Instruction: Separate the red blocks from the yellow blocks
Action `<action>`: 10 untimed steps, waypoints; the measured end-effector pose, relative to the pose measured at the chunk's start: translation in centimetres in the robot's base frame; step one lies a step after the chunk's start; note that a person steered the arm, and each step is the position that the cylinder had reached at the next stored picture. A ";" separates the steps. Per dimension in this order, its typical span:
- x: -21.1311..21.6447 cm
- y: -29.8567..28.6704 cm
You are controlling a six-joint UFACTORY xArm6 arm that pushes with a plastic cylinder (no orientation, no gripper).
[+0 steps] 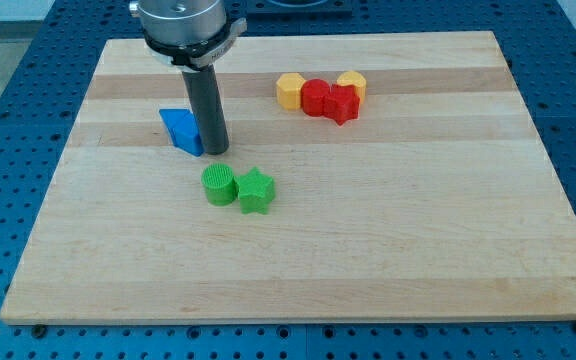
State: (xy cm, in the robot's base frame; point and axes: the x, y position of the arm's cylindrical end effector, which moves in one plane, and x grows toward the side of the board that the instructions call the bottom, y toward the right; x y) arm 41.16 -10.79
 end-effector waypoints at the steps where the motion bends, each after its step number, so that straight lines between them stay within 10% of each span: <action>1: 0.0 0.5; 10: -10.2 14.3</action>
State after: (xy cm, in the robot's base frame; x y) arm 30.91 3.47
